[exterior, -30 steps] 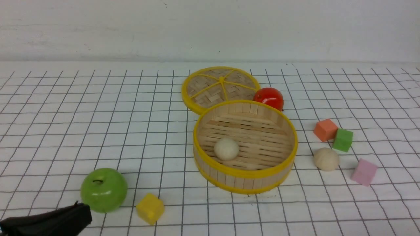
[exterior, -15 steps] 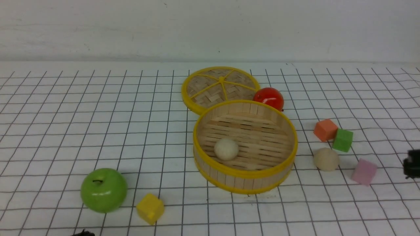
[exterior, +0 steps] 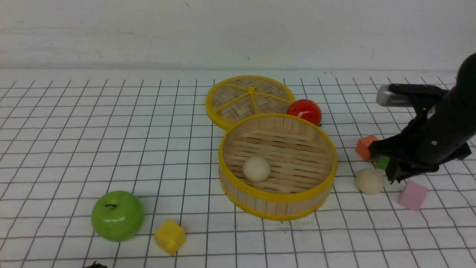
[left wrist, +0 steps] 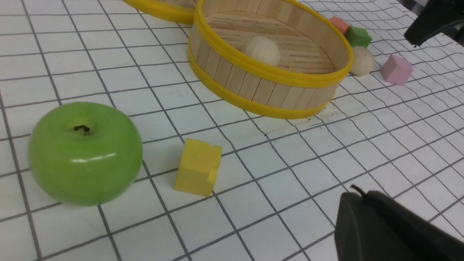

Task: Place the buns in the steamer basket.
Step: Use the right arm to grab a steamed stuffed bun

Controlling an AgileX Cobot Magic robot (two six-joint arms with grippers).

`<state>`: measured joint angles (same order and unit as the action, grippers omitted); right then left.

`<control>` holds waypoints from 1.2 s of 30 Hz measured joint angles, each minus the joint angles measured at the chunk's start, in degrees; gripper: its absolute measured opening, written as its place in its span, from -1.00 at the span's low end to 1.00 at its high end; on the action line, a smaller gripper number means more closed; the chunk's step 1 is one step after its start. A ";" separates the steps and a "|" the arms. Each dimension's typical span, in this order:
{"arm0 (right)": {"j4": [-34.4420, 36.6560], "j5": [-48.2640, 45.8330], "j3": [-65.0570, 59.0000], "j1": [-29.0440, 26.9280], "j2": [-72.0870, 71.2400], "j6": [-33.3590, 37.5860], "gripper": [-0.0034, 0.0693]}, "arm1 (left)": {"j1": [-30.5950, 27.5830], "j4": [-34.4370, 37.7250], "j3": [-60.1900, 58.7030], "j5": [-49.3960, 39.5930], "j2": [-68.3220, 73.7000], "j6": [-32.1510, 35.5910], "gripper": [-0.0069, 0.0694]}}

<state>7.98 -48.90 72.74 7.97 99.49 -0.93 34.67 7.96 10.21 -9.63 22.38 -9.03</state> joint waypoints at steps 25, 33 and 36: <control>-1.51 6.27 7.34 0.00 13.06 -0.19 -0.18 | 0.00 0.00 0.00 0.00 0.00 0.00 -0.83; -4.47 6.22 7.41 0.00 13.10 -0.19 -0.78 | 0.00 0.00 0.00 -0.06 0.00 0.00 -0.83; -5.78 5.36 7.41 0.00 12.50 -0.19 -0.87 | 0.00 0.00 0.00 -0.06 0.00 0.00 -0.83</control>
<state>2.20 -43.54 80.15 7.97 111.98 -1.12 34.67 7.96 10.21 -9.68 22.38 -9.03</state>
